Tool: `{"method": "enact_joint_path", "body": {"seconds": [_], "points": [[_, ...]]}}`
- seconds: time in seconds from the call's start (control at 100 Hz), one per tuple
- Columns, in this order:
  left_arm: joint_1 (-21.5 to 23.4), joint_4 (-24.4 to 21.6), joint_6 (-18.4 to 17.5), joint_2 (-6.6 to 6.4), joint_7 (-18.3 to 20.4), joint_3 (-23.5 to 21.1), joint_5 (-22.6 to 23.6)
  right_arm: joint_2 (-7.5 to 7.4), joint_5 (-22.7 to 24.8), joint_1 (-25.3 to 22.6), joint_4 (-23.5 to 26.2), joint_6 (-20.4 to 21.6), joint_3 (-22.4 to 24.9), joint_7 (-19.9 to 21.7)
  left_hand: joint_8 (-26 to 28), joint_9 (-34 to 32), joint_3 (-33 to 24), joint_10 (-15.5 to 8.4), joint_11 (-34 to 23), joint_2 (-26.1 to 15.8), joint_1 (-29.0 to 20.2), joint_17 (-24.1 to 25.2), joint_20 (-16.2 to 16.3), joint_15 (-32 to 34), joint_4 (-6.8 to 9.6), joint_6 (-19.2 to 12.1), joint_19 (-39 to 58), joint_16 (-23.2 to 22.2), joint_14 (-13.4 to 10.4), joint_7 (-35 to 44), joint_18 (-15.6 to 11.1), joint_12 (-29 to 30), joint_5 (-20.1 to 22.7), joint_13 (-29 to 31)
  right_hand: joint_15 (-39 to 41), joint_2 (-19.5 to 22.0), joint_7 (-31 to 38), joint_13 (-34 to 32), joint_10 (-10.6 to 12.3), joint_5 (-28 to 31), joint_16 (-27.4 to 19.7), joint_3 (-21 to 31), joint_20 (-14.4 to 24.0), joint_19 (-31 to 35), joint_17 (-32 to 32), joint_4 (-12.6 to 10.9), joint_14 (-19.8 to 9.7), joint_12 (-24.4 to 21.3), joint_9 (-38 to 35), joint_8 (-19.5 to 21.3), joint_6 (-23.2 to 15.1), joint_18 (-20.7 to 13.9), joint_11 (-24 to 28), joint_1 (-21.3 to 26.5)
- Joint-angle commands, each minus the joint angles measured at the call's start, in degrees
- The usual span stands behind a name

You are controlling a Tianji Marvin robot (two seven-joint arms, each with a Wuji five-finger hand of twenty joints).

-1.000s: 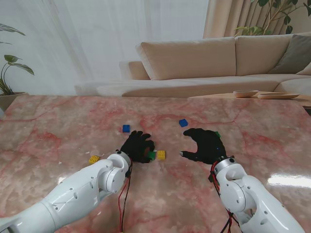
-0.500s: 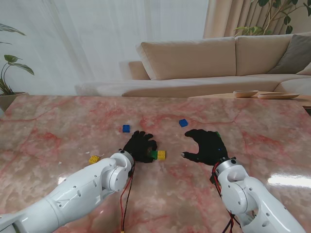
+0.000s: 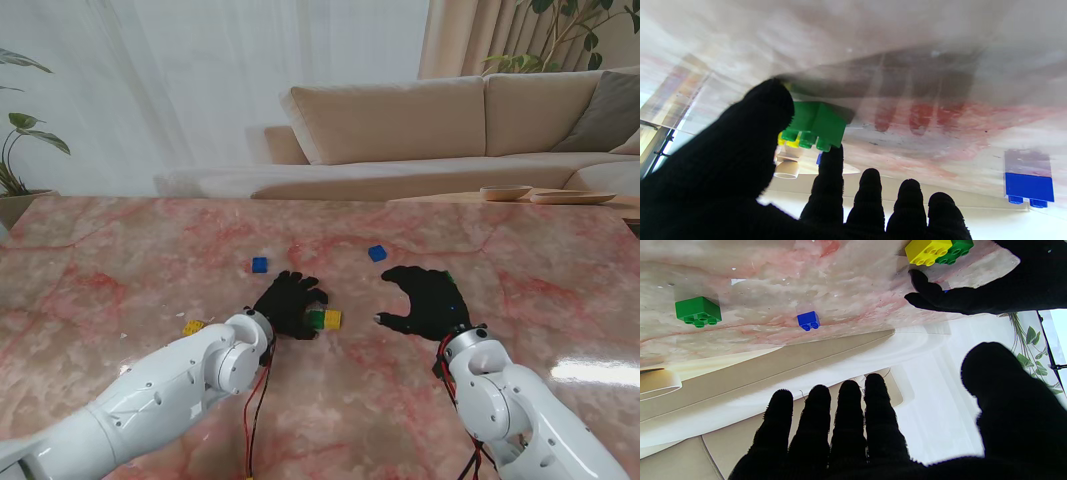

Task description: Build a two-level staggered structure with toy bricks

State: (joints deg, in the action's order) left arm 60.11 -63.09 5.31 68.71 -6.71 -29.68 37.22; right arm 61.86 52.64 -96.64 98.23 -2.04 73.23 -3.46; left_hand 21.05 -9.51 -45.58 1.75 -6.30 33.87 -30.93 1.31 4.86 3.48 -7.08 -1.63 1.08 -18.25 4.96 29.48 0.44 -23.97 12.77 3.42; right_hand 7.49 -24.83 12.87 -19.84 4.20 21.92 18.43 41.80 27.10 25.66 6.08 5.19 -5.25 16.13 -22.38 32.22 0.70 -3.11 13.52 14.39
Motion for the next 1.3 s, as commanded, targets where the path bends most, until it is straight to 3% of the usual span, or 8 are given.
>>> {"method": "enact_joint_path", "body": {"seconds": [0.0,0.27,0.3,0.37,0.4,0.57,0.82,1.29], "points": [[1.47,-1.43,-0.44,-0.6,-0.07,-1.28,0.49,0.06,-0.11,-0.46,0.0,-0.27,0.2,0.68,-5.47,2.43,1.67,-0.12,2.12,2.07,3.58,0.3,-1.89,-2.35,-0.71,2.85,-2.21,1.5,-0.24,-7.93,-0.59,0.07,-3.28,-1.63,-0.85,0.01,0.4,2.38,-0.46,0.24,-1.18,0.6,-1.21,0.29,-0.72,-0.94,0.0,-0.26,-0.26,-0.64,-0.56,-1.59,-0.36,-0.83],[9.18,-12.36,-3.98,-3.23,-1.41,-12.12,5.32,-0.04,0.69,-0.5,0.78,-0.59,0.71,1.28,-9.87,1.76,8.99,-1.31,2.45,-0.86,6.71,-0.03,1.89,-2.46,-0.25,4.35,-0.16,3.11,-2.27,-13.8,-2.11,2.54,-0.32,-1.32,-0.65,0.14,0.38,1.75,-0.42,0.17,-1.09,0.16,-1.22,0.28,-0.58,-0.98,0.17,-0.3,0.03,-0.65,-0.55,-1.59,-0.31,-1.01],[10.26,-13.67,-4.88,-3.46,-1.13,-13.8,5.1,-0.07,0.78,-0.55,0.91,-0.61,0.85,1.46,-10.32,1.4,12.66,-1.3,1.46,-2.83,6.53,0.63,5.97,-1.59,0.47,4.06,2.0,1.58,-1.88,-14.69,-1.52,3.32,0.36,-1.52,-0.57,0.2,0.39,1.49,-0.36,0.18,-1.06,0.05,-1.23,0.28,-0.55,-0.97,0.24,-0.32,0.07,-0.65,-0.56,-1.57,-0.34,-1.16],[12.68,-16.32,-6.94,-3.85,0.85,-17.52,3.09,-0.14,1.18,-0.73,1.29,-0.64,1.3,1.85,-11.19,1.15,22.71,-1.52,1.54,-7.68,4.84,0.75,26.45,1.06,2.42,2.33,15.61,-3.83,1.01,-16.53,3.49,6.82,0.26,-0.09,-0.51,0.38,0.34,0.97,-0.32,0.1,-1.06,-0.23,-1.28,0.27,-0.33,-1.0,0.3,-0.46,0.14,-0.67,-0.62,-1.57,-0.51,-1.52],[13.63,-17.19,-7.95,-3.93,1.63,-19.08,1.56,-0.18,1.4,-0.81,1.43,-0.59,1.55,2.01,-11.56,0.95,26.45,-1.49,1.33,-9.46,4.0,-0.28,28.62,1.71,3.15,2.84,18.55,-3.78,0.94,-17.2,3.62,7.71,0.3,0.62,-0.62,0.64,0.3,0.87,-0.34,0.02,-1.14,-0.4,-1.34,0.21,-0.26,-1.03,0.0,-0.55,0.23,-0.69,-0.62,-1.59,-0.65,-1.87],[18.19,-21.62,-11.82,-4.91,5.07,-26.08,-0.99,-0.38,1.75,-1.12,1.9,0.03,3.18,3.49,-12.17,-1.45,43.36,-0.16,-4.39,-17.37,0.66,0.21,15.74,4.99,6.11,6.87,36.53,-2.03,-1.46,-18.64,-1.43,11.76,4.07,5.41,-2.21,1.29,-0.36,-0.34,-0.25,-0.36,-2.98,-1.77,-2.53,-0.58,0.92,-1.79,-0.26,-1.98,0.11,-1.05,-0.7,-2.54,-2.3,-4.02],[23.47,-26.3,-14.1,-5.75,9.02,-32.82,-4.25,-0.68,1.65,-1.84,2.28,2.99,6.6,5.43,-12.29,-3.58,44.1,0.63,-6.61,-24.73,5.19,-0.3,15.92,5.53,8.05,7.87,39.19,-1.53,-2.67,-18.69,-3.86,11.81,8.45,7.6,-3.09,4.85,-1.94,-2.33,-0.14,-0.58,-5.56,-2.07,-5.37,-1.18,3.56,-3.03,-0.24,-4.77,-0.92,-2.29,-1.75,-3.48,-4.54,-10.39],[30.02,-31.27,-15.31,-5.88,9.03,-38.68,-5.55,-0.96,2.35,-1.21,1.48,4.42,9.38,6.73,-12.37,-5.46,44.02,0.76,-6.23,-26.52,5.65,-0.18,15.79,5.36,9.25,7.52,39.58,-1.22,-2.73,-19.17,-3.66,12.15,10.52,8.66,-1.73,4.31,-2.16,-5.3,0.17,-0.16,-5.17,-1.35,-5.92,1.29,5.11,-3.53,-0.01,-4.96,-2.58,-2.53,-2.13,-2.21,-4.35,-10.69]]}}
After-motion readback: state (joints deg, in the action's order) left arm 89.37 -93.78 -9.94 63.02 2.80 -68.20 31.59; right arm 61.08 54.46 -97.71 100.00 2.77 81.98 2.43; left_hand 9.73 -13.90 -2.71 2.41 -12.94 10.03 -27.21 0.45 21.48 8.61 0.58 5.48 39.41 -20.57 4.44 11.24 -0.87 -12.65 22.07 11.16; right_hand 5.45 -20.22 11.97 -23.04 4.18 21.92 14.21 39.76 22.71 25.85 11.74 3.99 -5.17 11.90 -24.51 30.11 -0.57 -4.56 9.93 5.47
